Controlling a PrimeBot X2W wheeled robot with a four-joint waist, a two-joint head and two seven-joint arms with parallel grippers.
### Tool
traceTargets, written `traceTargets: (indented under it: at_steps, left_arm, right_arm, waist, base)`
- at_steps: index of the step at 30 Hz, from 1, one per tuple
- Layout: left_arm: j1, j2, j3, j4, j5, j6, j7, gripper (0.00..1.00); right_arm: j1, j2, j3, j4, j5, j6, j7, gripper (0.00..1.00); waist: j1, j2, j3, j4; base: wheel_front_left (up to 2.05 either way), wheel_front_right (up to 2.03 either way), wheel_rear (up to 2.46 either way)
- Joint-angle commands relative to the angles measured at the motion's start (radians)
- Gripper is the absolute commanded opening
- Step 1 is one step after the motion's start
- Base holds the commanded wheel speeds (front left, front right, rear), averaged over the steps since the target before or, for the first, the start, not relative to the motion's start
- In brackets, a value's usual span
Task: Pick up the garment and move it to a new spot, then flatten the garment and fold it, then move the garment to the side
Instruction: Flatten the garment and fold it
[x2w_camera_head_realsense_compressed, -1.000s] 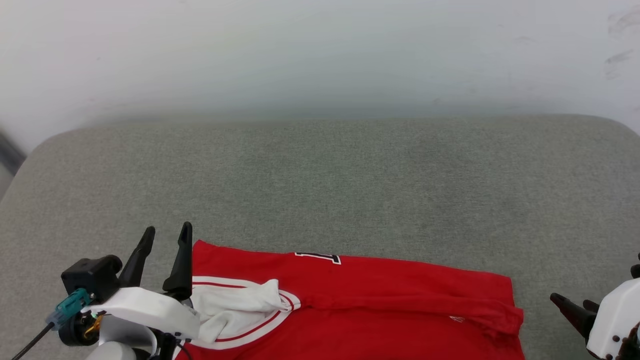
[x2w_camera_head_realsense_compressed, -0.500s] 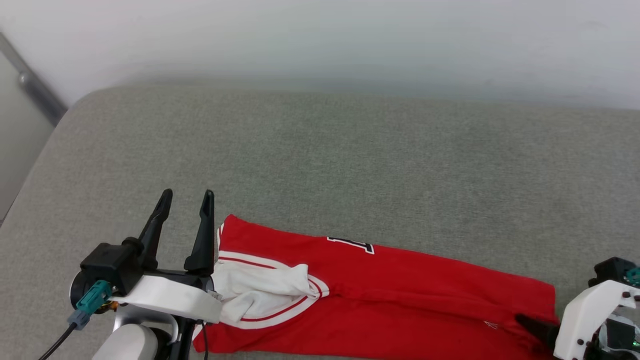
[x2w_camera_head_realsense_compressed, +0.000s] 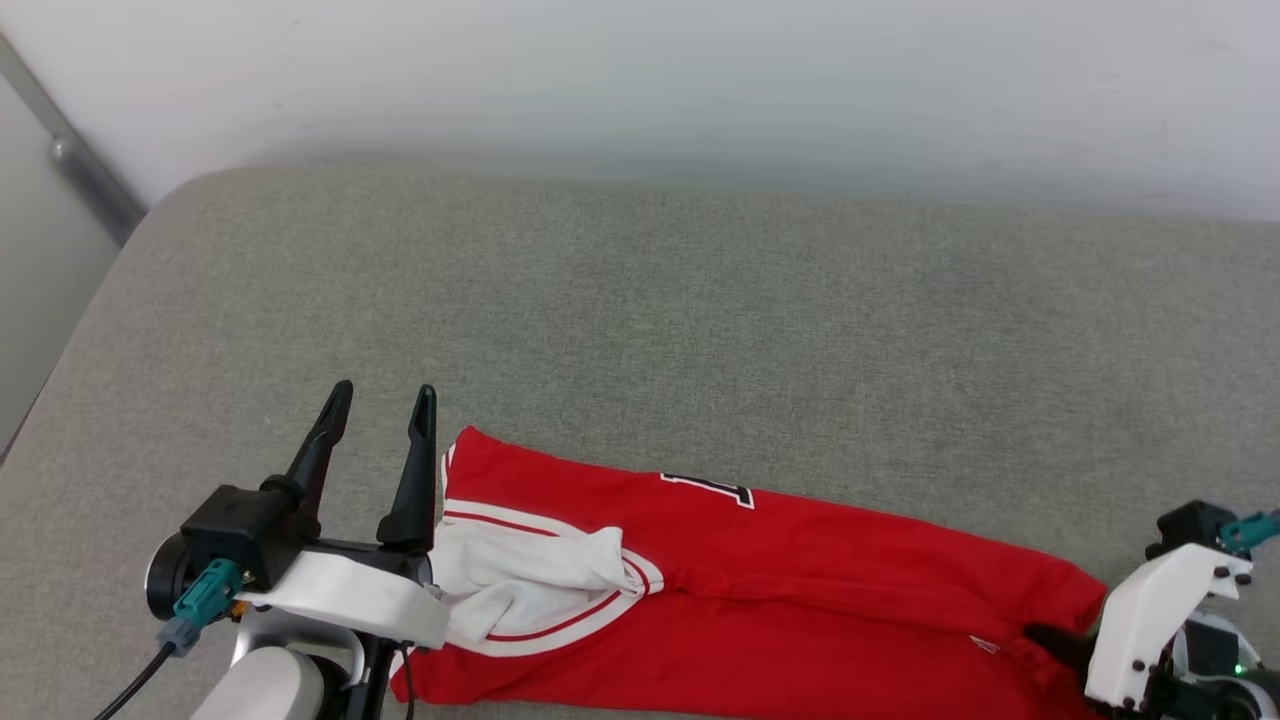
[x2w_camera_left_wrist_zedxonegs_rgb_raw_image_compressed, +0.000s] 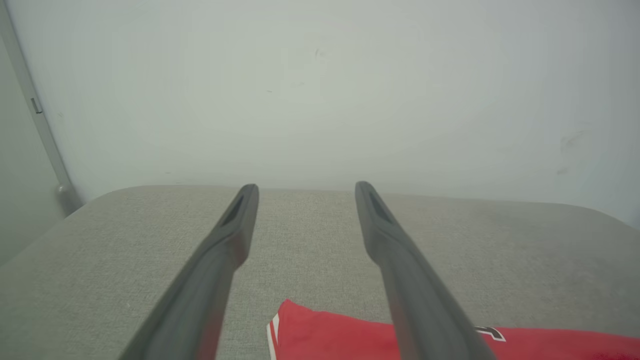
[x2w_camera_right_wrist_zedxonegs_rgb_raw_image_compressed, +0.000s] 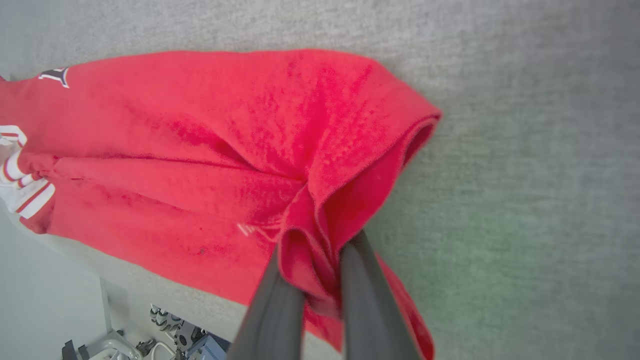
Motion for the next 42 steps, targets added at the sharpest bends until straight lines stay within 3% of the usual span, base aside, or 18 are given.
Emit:
traceTargets:
  at_steps: [1,6,12,16,22,26,32,37,42]
  left_arm:
    - [-0.001,0.001,-0.003,0.006,0.008,0.002,-0.005,1.0]
    - [0.015,0.008,-0.011,0.014,0.017,0.009,0.0,1.0]
    - [0.026,0.005,-0.021,0.011,0.014,0.017,0.01,1.0]
    - [0.025,0.003,-0.024,0.017,0.012,0.02,0.013,1.0]
    - [0.023,0.001,-0.026,0.025,0.009,0.02,0.012,1.0]
    - [0.03,0.002,-0.027,0.026,0.008,0.02,0.011,1.0]
    - [0.022,0.003,-0.04,0.026,0.006,0.012,0.022,1.0]
    - [0.02,0.014,-0.048,0.027,0.01,0.009,0.032,1.0]
    - [0.018,0.014,-0.054,0.024,0.008,0.01,0.039,1.0]
  right_arm:
    - [-0.027,-0.014,0.008,-0.006,0.009,0.0,-0.012,0.0]
    - [-0.065,-0.054,-0.012,-0.007,0.01,0.0,-0.025,0.0]
    - [-0.091,-0.089,-0.125,-0.006,-0.043,0.0,-0.026,0.0]
    - [-0.081,-0.089,-0.23,-0.034,-0.092,0.0,-0.018,0.0]
    - [-0.092,-0.029,-0.33,-0.081,-0.117,0.0,0.015,0.0]
    - [-0.119,0.068,-0.376,-0.094,-0.018,0.0,0.124,0.0]
    - [-0.144,0.114,-0.385,-0.1,0.169,0.0,0.27,0.0]
    - [-0.149,0.115,-0.302,-0.012,0.382,0.0,0.303,0.0]
    - [-0.14,0.115,-0.151,0.052,0.501,0.0,0.248,0.0]
  waist:
    - [-0.0001,-0.0001,-0.013,-0.009]
    - [-0.0001,-0.0001,-0.035,-0.029]
    - [-0.0001,-0.0001,-0.048,-0.048]
    - [-0.0001,-0.0001,-0.046,-0.059]
    - [-0.0001,-0.0001,-0.044,-0.073]
    - [-0.0001,-0.0001,-0.05,-0.08]
    - [-0.0001,-0.0001,-0.06,-0.072]
    - [-0.0001,-0.0001,-0.071,-0.052]
    - [-0.0001,-0.0001,-0.073,-0.031]
  base:
    - [0.0,0.0,0.0]
    - [0.0,0.0,0.0]
    - [0.0,0.0,0.0]
    - [0.0,0.0,0.0]
    - [0.0,0.0,0.0]
    - [0.0,0.0,0.0]
    - [0.0,0.0,0.0]
    - [0.0,0.0,0.0]
    - [0.0,0.0,0.0]
